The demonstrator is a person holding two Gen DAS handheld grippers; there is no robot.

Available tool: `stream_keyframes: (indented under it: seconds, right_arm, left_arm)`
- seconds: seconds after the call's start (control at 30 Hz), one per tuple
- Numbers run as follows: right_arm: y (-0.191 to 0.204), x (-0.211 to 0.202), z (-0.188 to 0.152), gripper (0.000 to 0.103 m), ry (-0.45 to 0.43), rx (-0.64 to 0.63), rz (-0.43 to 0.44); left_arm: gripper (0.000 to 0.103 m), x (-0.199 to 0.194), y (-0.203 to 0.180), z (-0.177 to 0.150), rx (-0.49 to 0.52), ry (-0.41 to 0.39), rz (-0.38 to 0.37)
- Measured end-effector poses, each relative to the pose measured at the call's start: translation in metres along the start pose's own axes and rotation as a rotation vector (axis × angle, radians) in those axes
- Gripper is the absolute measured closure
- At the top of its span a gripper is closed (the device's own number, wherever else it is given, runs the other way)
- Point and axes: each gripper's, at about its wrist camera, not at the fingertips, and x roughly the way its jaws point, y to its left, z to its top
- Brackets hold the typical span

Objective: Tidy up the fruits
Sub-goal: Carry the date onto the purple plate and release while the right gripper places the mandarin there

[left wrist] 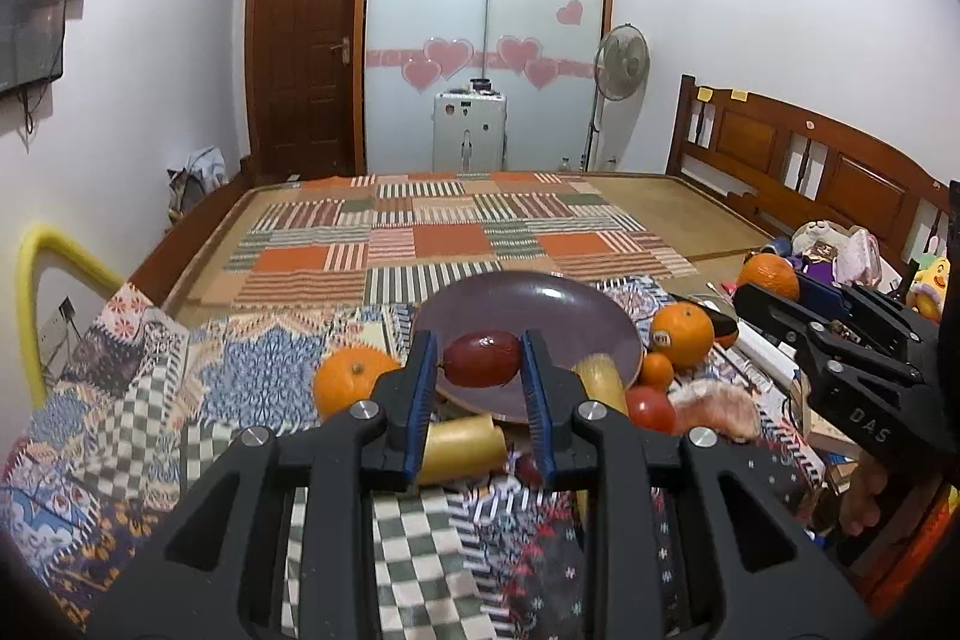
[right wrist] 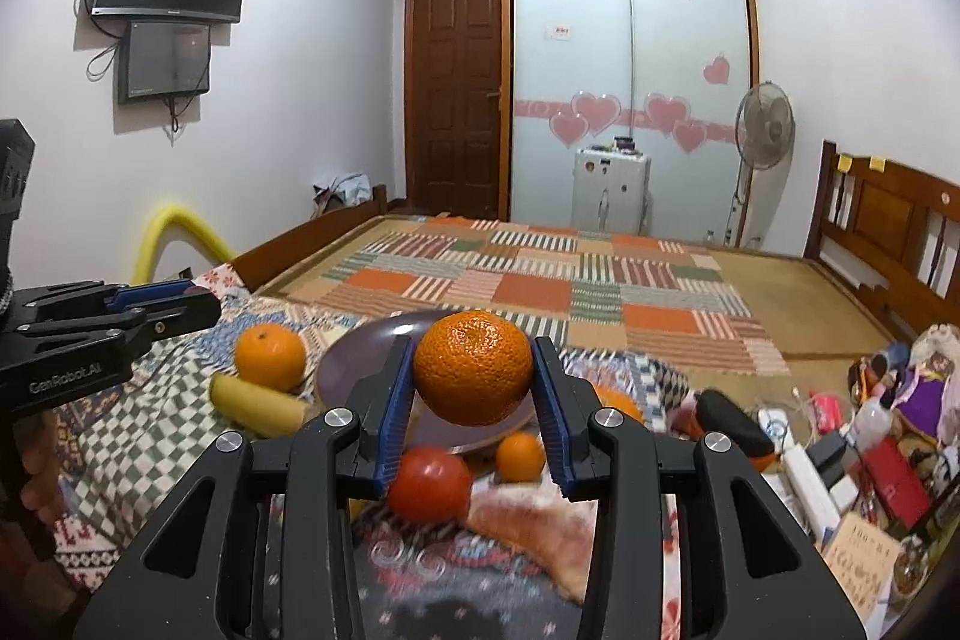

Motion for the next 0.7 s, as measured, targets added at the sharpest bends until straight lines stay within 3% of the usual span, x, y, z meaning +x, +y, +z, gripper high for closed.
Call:
stream_keyframes:
  seconds: [0.27, 0.7]
  right_arm:
    - [-0.012, 0.024, 0.011, 0.068, 0.002, -0.025, -0.039]
    - [-0.021, 0.059, 0.019, 0.068, 0.055, -0.033, -0.046]
  left_arm:
    - [0.075, 0.023, -0.009, 0.015, 0.055, -0.026, 0.02]
    - [0.075, 0.073, -0.005, 0.037, 0.052, -0.003, 0.049]
